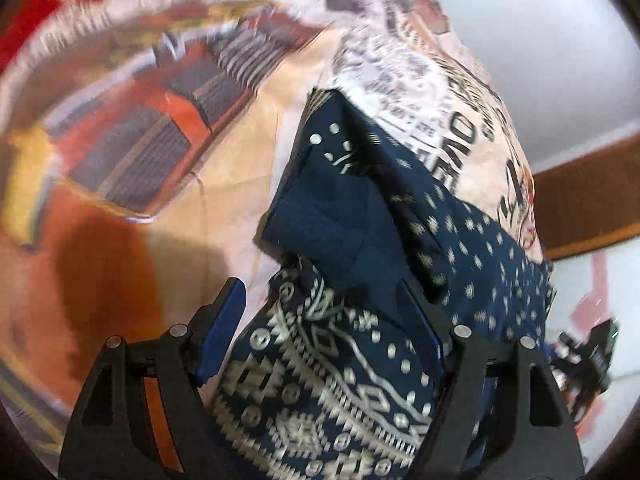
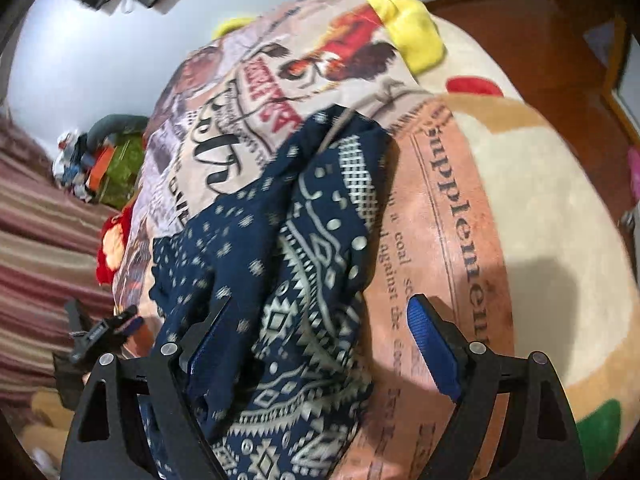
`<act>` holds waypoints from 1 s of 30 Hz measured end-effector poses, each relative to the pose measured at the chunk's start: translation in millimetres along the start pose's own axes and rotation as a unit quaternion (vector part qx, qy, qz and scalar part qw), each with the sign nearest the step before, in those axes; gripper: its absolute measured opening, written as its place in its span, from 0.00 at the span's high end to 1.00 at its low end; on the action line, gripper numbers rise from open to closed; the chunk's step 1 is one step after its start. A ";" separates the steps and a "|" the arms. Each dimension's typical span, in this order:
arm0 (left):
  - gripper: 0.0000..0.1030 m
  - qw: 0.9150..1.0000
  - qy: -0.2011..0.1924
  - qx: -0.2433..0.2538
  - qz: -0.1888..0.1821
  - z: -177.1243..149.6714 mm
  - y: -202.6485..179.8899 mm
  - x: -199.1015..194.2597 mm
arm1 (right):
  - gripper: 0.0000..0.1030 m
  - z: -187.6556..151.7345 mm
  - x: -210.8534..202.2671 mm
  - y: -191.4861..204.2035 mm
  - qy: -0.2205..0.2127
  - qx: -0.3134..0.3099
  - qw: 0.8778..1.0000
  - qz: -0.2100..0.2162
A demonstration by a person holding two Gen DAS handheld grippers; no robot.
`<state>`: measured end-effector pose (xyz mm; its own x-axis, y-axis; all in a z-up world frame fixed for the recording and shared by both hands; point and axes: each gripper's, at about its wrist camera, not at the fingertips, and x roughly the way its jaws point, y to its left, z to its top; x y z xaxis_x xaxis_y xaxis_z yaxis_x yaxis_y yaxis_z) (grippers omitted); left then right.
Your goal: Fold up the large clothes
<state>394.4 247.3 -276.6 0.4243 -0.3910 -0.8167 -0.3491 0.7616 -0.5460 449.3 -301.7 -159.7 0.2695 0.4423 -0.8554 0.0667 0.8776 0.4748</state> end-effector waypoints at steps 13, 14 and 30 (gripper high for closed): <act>0.27 0.999 0.011 0.022 -0.029 39.7 -28.3 58.6 | 0.18 42.6 56.6 5.3 0.014 -0.002 0.997 0.081; 0.29 0.999 0.007 0.026 -0.024 41.9 -32.0 61.7 | 0.18 45.9 62.7 7.0 0.012 -0.002 0.996 0.086; 0.86 0.975 -0.129 0.168 0.062 28.3 -99.0 -40.9 | 0.86 71.2 64.3 85.3 -0.041 -0.131 0.989 0.053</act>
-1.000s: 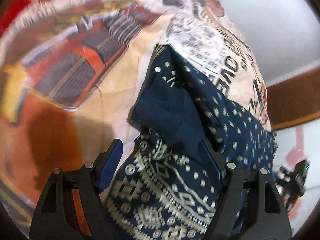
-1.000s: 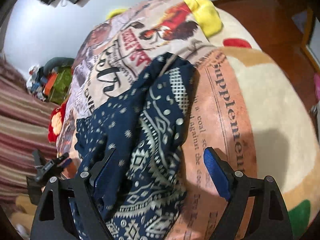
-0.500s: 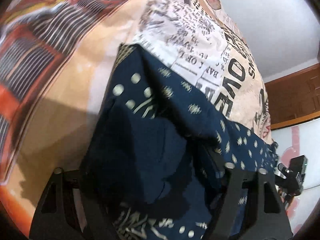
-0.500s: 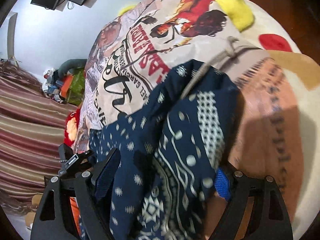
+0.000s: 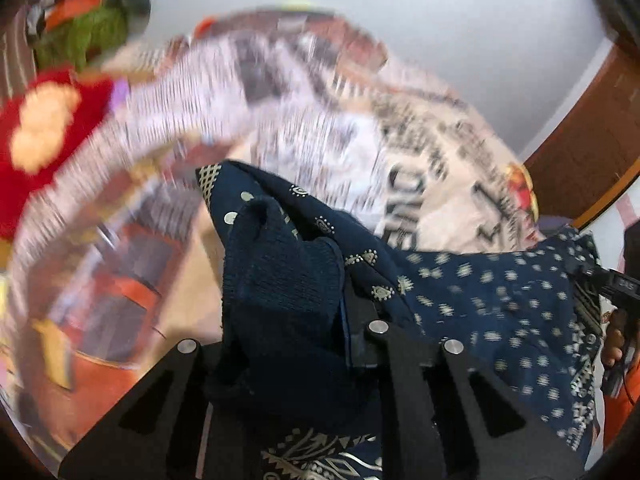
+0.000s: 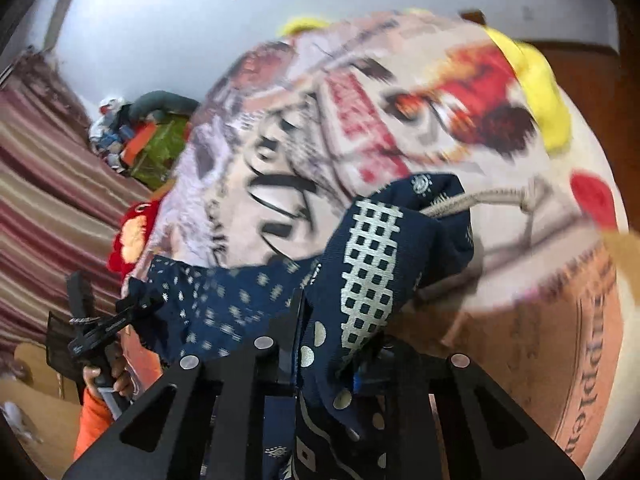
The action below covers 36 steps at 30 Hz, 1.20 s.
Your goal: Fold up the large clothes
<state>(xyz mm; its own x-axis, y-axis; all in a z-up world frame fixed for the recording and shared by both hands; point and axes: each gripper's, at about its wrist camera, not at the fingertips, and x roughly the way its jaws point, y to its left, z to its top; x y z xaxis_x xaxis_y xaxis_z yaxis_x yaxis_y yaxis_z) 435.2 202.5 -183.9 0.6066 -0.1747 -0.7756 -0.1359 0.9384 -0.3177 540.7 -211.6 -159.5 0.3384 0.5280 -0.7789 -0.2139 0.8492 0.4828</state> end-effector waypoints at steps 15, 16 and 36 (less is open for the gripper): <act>0.80 0.993 -0.006 -0.055 0.102 36.8 80.9 25.5 | 0.86 71.6 72.9 89.1 -0.019 -0.090 0.994 -0.058; 0.76 0.993 -0.002 -0.046 0.110 33.3 82.4 28.1 | 0.85 69.1 76.5 88.2 -0.019 -0.095 0.993 -0.065; 0.36 0.994 -0.025 0.098 0.045 -18.4 -16.6 -69.5 | 0.72 -4.8 -11.1 127.1 0.033 -0.137 0.989 -0.041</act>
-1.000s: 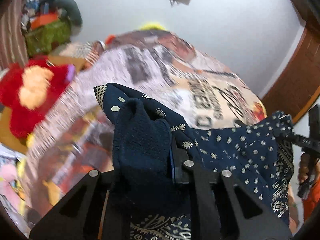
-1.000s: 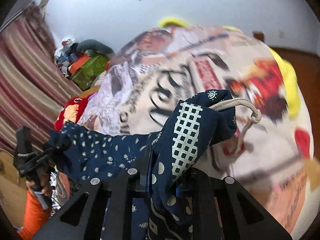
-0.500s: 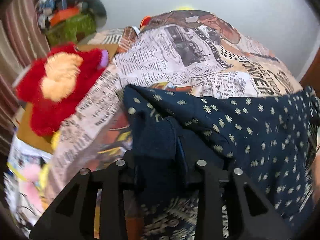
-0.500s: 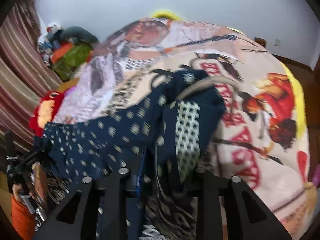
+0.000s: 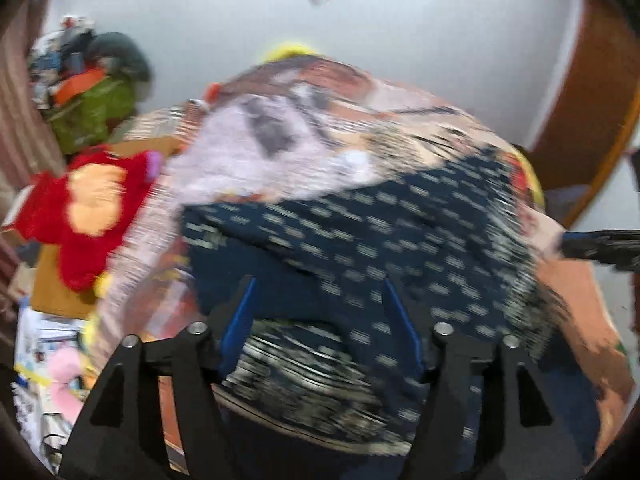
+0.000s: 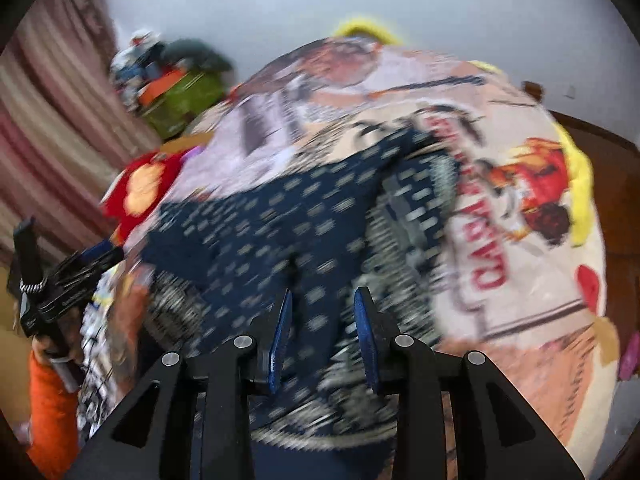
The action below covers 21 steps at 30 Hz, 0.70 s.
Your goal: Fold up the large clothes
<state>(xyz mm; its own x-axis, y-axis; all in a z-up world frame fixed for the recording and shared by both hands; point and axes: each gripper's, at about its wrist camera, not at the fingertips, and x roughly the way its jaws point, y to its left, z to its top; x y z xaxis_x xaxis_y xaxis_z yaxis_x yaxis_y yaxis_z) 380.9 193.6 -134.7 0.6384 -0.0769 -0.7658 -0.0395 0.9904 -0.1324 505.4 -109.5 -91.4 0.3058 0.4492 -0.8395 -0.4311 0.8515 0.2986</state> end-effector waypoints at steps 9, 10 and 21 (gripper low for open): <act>0.31 0.990 0.131 0.036 -0.048 -75.9 -64.4 57.5 | 0.72 -70.0 63.8 61.6 0.124 -0.054 0.990 0.033; 0.31 0.988 0.140 0.039 -0.043 -82.9 -65.0 61.7 | 0.72 -79.3 73.8 64.1 0.145 -0.060 0.987 0.026; 0.31 0.994 0.106 -0.009 -0.028 -109.9 -36.9 12.0 | 0.72 -119.8 50.0 56.6 0.156 -0.064 0.986 0.000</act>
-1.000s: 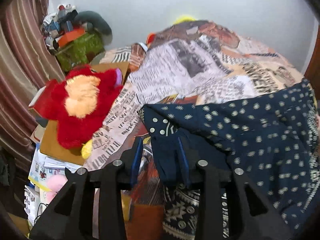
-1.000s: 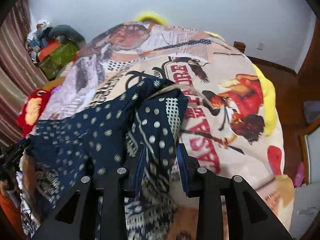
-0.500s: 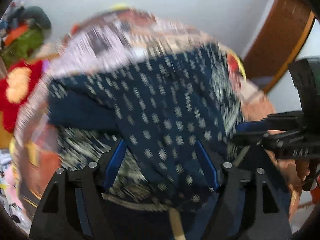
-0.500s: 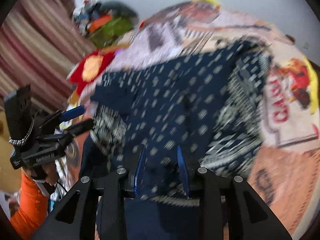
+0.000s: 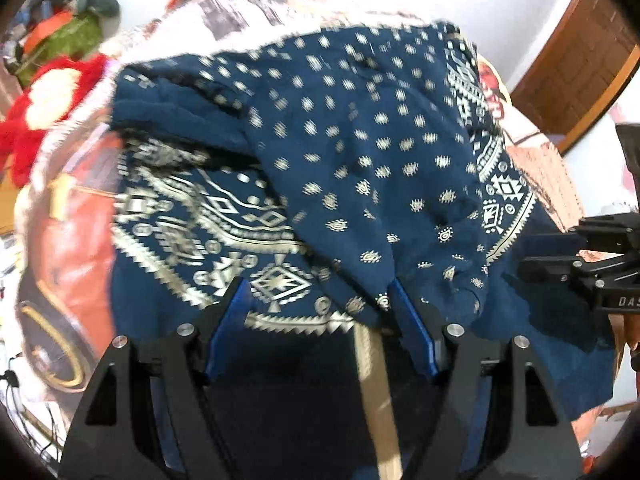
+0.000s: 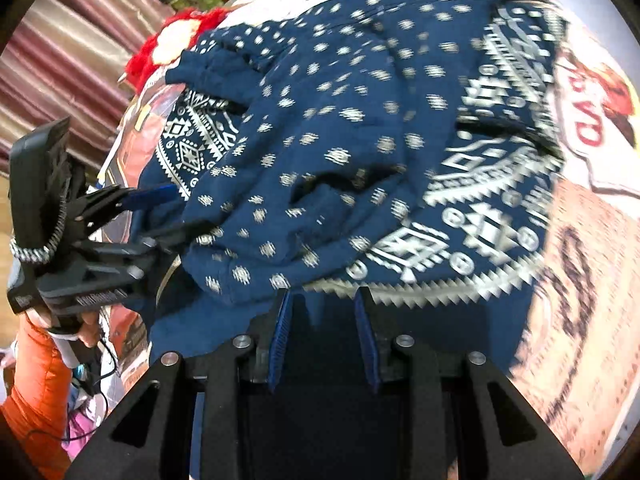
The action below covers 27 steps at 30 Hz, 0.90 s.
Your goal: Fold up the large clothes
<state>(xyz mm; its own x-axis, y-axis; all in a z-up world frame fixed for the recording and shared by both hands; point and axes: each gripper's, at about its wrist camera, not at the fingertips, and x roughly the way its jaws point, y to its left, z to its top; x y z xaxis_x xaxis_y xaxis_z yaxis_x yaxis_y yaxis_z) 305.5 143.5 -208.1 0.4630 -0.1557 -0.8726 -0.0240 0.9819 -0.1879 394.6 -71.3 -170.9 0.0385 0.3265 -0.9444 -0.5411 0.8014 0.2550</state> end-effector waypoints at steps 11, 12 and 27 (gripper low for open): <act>0.31 0.996 -0.077 -0.010 0.050 -32.5 20.0 -81.0 | 0.72 -54.9 -83.0 -8.3 -0.100 0.043 0.994 -0.004; 0.31 0.995 -0.080 -0.013 0.052 -35.0 20.9 -84.0 | 0.72 -58.5 -89.3 -8.3 -0.108 0.047 0.993 -0.004; 0.30 0.985 0.010 -0.163 0.053 -144.3 104.8 -53.3 | 0.71 -128.6 -87.6 3.6 -0.107 0.109 0.988 0.013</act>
<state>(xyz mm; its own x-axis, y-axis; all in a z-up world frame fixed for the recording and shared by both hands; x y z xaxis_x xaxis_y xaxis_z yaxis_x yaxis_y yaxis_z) 150.5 239.1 -246.3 0.4251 -0.0600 -0.9032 -0.3561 0.9062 -0.2278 281.3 -161.5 -114.0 0.2158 0.4276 -0.8778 -0.3505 0.8730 0.3391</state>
